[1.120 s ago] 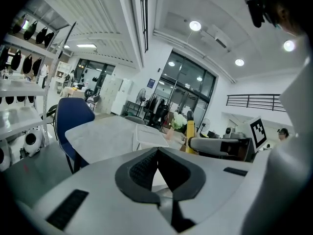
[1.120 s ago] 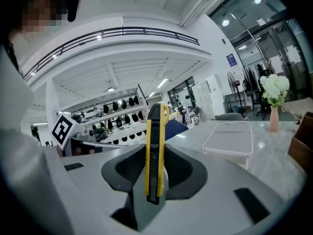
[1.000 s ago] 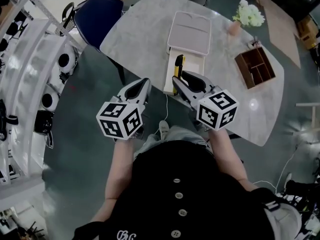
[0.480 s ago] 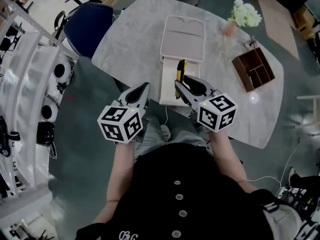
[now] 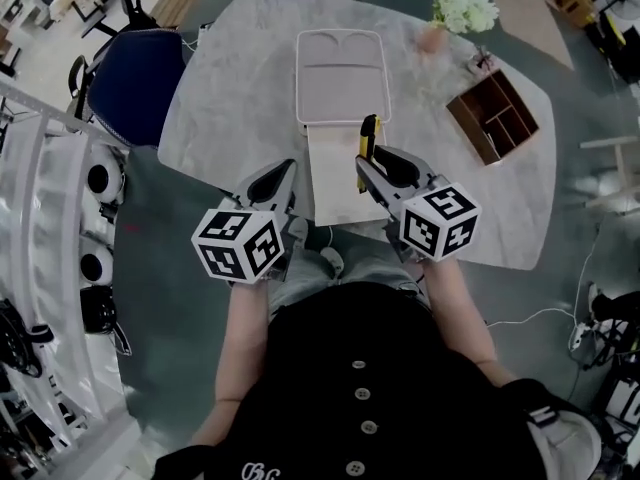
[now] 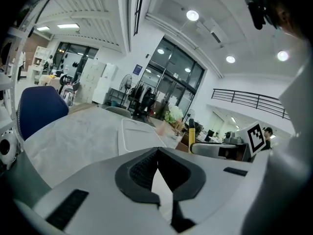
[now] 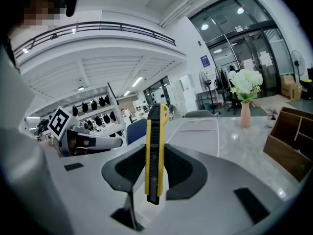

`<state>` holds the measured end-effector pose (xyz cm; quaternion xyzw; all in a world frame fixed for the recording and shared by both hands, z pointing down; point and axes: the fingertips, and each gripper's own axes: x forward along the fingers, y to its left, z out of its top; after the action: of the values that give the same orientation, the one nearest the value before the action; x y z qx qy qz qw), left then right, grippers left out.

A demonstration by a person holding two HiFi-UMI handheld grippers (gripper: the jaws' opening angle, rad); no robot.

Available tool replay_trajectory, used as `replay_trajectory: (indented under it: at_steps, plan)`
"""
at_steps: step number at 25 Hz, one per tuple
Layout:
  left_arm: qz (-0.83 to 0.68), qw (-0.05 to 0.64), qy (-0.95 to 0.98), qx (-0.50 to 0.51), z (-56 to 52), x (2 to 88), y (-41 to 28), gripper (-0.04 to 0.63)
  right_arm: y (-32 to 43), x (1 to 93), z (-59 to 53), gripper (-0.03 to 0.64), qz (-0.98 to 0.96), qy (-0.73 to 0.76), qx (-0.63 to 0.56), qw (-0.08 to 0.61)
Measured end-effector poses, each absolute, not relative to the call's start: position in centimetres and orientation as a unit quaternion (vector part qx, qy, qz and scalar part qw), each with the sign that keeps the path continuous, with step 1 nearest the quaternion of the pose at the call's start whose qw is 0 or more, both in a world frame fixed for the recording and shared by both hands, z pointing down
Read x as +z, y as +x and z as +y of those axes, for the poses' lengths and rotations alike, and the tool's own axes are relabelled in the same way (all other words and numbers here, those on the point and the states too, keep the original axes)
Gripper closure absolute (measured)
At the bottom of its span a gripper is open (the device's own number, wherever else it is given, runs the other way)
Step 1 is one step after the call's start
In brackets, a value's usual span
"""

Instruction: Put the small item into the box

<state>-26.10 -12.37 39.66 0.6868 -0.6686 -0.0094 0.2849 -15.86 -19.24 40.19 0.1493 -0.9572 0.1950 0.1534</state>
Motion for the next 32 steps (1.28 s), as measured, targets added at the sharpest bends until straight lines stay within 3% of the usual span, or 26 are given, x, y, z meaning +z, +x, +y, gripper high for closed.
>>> replay_trajectory:
  at_steps: [17, 32]
  plan:
    - [-0.561, 0.315, 0.765, 0.025, -18.2, 41.8, -29.4, 0.577, -16.9, 40.5, -25.0, 0.499, -0.923, 0.282, 0.202, 0.167]
    - [-0.471, 0.348, 0.808, 0.063, -19.9, 45.2, -27.9, 0.577, -16.6, 43.6, -23.4, 0.499, -0.891, 0.323, 0.211, 0.238]
